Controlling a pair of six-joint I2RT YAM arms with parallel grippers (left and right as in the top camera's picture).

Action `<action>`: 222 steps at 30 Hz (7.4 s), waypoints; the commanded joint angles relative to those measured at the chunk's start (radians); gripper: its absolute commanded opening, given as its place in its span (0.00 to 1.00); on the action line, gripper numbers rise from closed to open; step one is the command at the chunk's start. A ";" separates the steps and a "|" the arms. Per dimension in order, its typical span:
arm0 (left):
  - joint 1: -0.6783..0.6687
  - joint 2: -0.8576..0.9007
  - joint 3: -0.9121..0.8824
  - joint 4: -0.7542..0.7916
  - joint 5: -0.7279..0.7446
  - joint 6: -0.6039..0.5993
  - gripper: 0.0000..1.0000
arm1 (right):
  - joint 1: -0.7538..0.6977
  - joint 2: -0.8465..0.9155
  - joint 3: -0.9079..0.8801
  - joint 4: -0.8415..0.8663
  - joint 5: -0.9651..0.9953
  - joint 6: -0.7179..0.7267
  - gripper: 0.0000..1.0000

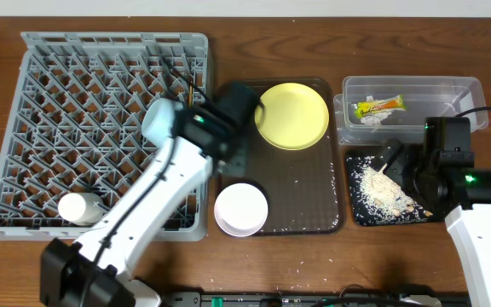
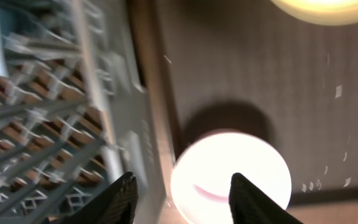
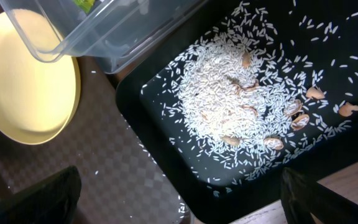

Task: Sort waste into correct bins and load items into the dishwasher
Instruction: 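Place the blue bowl tilted into the dish rack and release, then grasp the pink bowl rim with left gripper and lift, then carry the pink bowl into the dish rack and lower it, then tilt the held pink bowl and lower it between the rack tines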

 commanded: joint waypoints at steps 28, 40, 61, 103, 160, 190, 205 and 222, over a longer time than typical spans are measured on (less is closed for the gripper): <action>-0.107 0.187 -0.222 0.200 0.076 -0.052 0.41 | -0.005 0.000 0.002 -0.002 0.010 0.009 0.99; -0.093 -0.006 -0.130 0.076 -0.045 -0.066 0.07 | -0.005 0.000 0.002 -0.002 0.010 0.009 0.99; -0.170 0.100 -0.153 0.049 -0.125 -0.292 0.08 | -0.005 0.000 0.002 -0.002 0.010 0.009 0.99; -0.133 0.225 -0.216 0.344 0.219 -0.097 0.07 | -0.005 0.000 0.002 -0.002 0.010 0.009 0.99; 0.192 0.168 -0.163 -0.413 -1.099 -0.550 0.08 | -0.005 0.000 0.002 -0.002 0.010 0.009 0.99; 0.192 0.168 -0.177 -0.528 -1.075 -0.545 0.08 | -0.005 0.000 0.002 -0.001 0.010 0.009 0.99; 0.162 0.168 -0.178 -0.524 -1.051 -0.554 0.07 | -0.005 0.000 0.002 -0.001 0.010 0.009 0.99; 0.114 0.168 -0.178 -0.600 -1.024 -0.589 0.08 | -0.005 0.000 0.002 -0.002 0.010 0.009 0.99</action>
